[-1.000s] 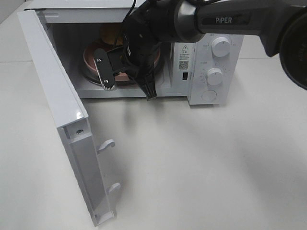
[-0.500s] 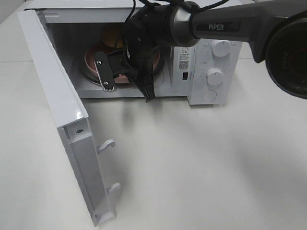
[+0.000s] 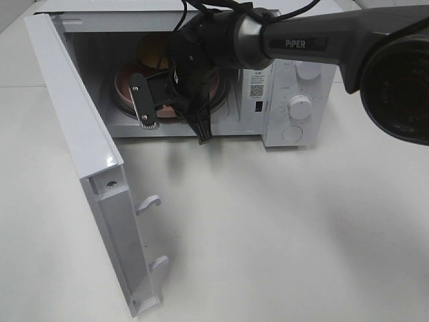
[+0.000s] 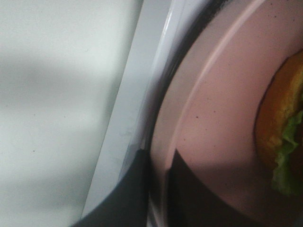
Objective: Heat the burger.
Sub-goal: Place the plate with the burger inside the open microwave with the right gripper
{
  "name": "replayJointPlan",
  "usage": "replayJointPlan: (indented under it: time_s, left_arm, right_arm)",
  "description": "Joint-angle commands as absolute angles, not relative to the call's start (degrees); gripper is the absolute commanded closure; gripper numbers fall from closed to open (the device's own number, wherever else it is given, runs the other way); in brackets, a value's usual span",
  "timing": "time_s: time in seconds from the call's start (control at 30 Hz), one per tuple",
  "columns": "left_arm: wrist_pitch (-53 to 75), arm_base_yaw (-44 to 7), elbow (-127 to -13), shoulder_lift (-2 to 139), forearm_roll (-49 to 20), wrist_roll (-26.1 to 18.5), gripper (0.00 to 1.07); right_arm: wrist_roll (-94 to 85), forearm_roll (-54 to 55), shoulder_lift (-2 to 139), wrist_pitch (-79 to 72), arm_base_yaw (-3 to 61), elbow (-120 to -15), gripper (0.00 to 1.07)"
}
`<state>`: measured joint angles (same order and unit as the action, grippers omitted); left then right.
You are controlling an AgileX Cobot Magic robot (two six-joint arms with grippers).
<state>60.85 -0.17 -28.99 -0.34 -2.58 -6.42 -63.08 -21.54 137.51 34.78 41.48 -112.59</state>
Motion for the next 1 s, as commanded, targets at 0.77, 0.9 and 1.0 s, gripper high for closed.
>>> replayJointPlan:
  time_s: [0.77,0.9,1.0]
  left_arm:
    - [60.0,-0.5,-28.9,-1.4,-3.0,-6.3,0.02]
    - [60.0,-0.5,-28.9,-1.4,-3.0,-6.3,0.02]
    - [60.0,-0.5,-28.9,-1.4,-3.0,-6.3,0.02]
  right_arm:
    - [-63.7,-21.9,137.2,31.3,40.7,-113.7,1.07]
    - [-63.7,-21.7,137.2,31.3,40.7,-113.7,1.07]
    - [-63.7,-21.7,137.2,31.7,40.7,-113.7,1.04]
